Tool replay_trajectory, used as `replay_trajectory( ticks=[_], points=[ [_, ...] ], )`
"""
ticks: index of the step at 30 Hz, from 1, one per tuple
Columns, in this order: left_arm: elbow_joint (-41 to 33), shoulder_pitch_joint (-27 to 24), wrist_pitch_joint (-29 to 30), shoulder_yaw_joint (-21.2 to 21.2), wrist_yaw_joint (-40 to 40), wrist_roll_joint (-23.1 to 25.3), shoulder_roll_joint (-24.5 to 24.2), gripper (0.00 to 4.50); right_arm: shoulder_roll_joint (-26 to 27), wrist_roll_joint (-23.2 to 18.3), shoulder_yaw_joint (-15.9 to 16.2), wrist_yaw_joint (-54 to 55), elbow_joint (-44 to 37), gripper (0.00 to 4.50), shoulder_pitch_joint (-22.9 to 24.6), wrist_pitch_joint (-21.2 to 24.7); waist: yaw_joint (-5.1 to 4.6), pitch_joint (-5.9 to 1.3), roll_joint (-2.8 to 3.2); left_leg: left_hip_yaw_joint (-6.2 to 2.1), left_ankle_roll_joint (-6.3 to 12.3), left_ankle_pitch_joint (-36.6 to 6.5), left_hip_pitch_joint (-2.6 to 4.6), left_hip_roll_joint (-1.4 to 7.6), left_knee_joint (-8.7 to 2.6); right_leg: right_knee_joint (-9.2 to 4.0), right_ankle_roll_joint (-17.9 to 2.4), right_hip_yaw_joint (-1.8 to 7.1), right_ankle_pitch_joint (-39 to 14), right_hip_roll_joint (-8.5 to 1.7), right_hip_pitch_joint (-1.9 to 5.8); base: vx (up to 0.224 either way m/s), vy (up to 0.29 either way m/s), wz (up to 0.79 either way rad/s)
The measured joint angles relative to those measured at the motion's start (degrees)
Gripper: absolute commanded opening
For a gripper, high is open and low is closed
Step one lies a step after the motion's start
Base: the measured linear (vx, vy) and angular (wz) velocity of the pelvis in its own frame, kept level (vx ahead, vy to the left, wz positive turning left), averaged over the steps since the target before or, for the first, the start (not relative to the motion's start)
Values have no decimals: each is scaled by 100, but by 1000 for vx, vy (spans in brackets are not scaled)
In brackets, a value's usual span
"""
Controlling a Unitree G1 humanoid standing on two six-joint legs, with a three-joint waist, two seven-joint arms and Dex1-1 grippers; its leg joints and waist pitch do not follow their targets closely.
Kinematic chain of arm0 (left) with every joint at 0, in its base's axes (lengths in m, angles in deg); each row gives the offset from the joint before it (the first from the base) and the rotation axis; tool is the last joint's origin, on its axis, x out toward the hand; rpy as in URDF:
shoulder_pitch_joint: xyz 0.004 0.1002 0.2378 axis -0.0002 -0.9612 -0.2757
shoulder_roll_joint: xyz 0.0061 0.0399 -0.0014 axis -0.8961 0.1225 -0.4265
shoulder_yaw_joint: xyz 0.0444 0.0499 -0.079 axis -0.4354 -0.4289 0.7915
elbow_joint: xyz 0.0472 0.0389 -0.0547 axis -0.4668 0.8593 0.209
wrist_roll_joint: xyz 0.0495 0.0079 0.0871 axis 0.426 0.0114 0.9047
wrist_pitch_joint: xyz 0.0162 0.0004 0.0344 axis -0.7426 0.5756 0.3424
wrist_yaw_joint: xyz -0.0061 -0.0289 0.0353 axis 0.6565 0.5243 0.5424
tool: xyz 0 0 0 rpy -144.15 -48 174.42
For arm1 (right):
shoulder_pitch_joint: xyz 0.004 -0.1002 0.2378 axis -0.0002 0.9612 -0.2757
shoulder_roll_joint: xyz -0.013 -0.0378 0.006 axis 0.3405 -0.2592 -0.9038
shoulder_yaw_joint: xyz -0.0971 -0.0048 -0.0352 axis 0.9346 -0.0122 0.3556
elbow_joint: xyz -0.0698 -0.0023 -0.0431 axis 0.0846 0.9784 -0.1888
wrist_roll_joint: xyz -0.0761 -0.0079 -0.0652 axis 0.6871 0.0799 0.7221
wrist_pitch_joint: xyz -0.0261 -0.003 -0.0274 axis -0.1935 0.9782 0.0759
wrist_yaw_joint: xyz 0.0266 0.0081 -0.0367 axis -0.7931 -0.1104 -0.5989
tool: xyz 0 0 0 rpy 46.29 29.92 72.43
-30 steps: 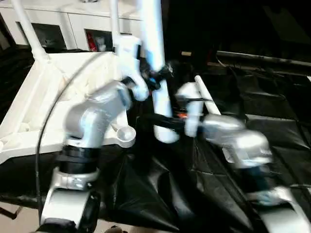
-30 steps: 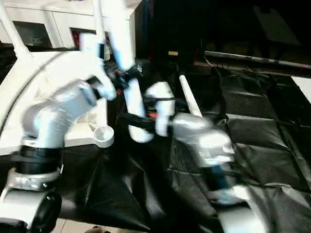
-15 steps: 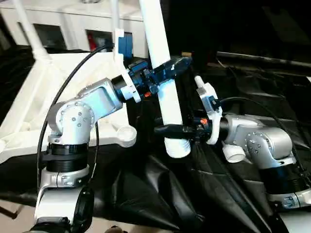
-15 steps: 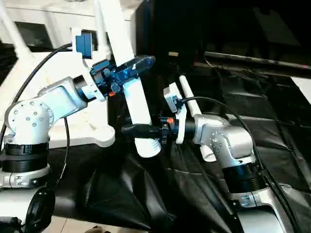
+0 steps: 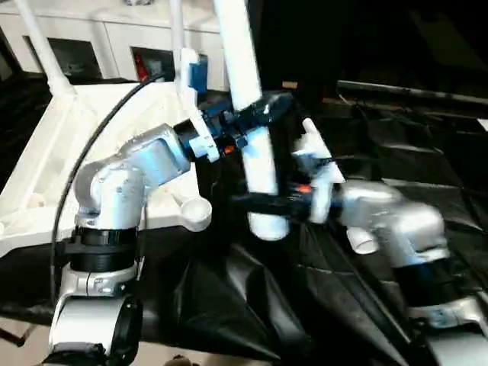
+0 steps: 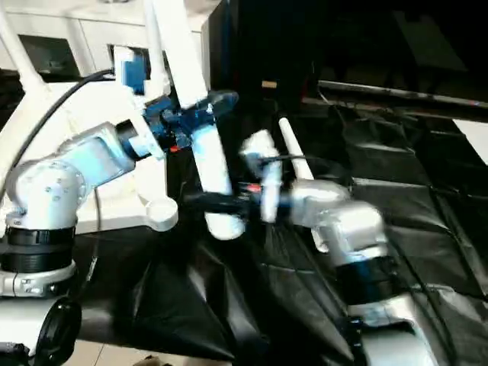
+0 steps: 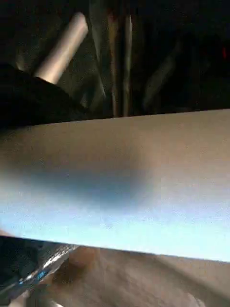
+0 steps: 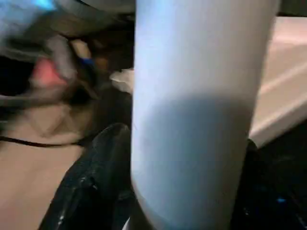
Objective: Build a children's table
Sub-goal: Pick table leg
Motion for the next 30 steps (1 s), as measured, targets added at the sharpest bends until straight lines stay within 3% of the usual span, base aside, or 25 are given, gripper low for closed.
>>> replay_trajectory(
  ticks=[3, 7, 17, 19, 23, 26, 30],
  points=[
    [0, 0, 0, -136, -463, 392, -2, 182, 238, 275, 61, 467, 92, 312, -53, -83, 5, 0, 0, 0, 0, 0, -2, 0, 0, 0, 0, 1, 0, 0, 0, 0, 0, 0],
    [-1, 0, -18, -185, -649, 525, 34, 182, 329, 354, 80, 686, 112, 312, -62, -84, 11, 0, -1, 0, 0, 0, -3, 0, 0, -1, 2, 2, -1, 0, 0, 0, 0, 0],
    [1, 1, -52, -171, -807, 603, 167, 182, 373, 414, 60, 733, 227, 211, -104, -85, 2, 0, -1, 1, 0, 0, -2, -1, -2, -1, 2, 2, -1, 0, 0, 0, 0, 0],
    [2, 3, -78, -159, -790, 545, 207, 238, 256, 281, -1, 506, 227, 198, -98, -77, 15, 0, -2, 1, 0, 0, -3, 0, -2, -1, 2, 2, -1, 0, 1, 0, 0, 0],
    [5, 6, 23, 104, -465, 171, 175, 287, 40, -270, -227, -209, 141, 192, 40, 123, 13, 0, -1, 2, 1, 0, -1, -1, -2, -1, 2, 2, -1, 0, 1, 0, 0, 0],
    [11, 4, 270, 395, -28, -440, 197, 300, -66, -838, -389, -761, 62, 191, 81, 499, 7, 0, -1, 3, 1, 0, -2, -1, -2, -1, -3, 2, 2, 0, -1, 0, 0, 0],
    [-95, -54, 522, 504, 572, -968, 62, 301, -302, -1176, -353, -1395, -91, 191, 82, 768, 15, 0, 0, 2, 1, 0, 2, 0, -2, -1, -5, 1, 3, 0, 2, 0, 0, 0]
  ],
)
